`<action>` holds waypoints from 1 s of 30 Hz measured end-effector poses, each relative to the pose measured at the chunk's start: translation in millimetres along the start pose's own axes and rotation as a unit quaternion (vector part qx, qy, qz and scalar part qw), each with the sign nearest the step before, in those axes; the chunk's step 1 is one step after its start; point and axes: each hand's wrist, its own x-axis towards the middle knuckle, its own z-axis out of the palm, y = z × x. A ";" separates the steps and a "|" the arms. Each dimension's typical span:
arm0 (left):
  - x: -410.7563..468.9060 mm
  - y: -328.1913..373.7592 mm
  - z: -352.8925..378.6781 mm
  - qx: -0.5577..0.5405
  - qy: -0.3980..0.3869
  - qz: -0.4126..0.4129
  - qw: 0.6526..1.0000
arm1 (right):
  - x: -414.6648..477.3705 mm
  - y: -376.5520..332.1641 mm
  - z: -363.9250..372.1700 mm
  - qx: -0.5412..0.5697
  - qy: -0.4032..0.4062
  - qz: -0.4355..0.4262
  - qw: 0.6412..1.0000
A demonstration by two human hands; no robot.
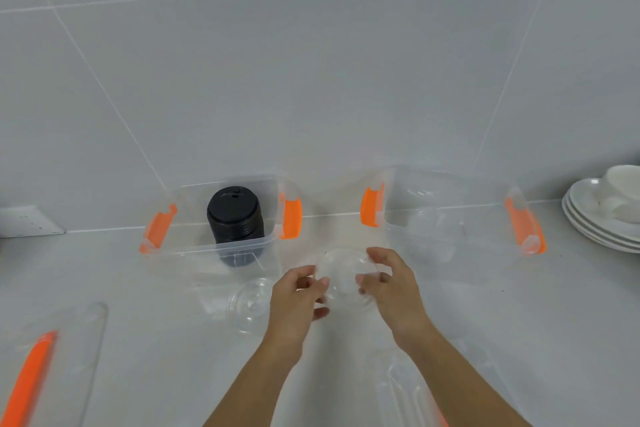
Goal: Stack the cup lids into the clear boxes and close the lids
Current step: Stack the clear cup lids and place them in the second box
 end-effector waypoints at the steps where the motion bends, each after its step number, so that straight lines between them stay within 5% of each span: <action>1: 2.5 2.0 4.3 0.009 -0.012 0.006 1.000 | 1.4 0.4 -3.4 -0.002 0.009 -0.005 1.000; 23: 48.0 -6.1 48.0 0.126 -0.016 -0.014 0.992 | 30.8 31.8 -16.3 -0.240 0.135 -0.041 0.961; 30: 51.7 -11.2 51.4 0.145 -0.015 -0.036 0.989 | 31.6 40.3 -10.6 -0.367 0.144 0.044 0.918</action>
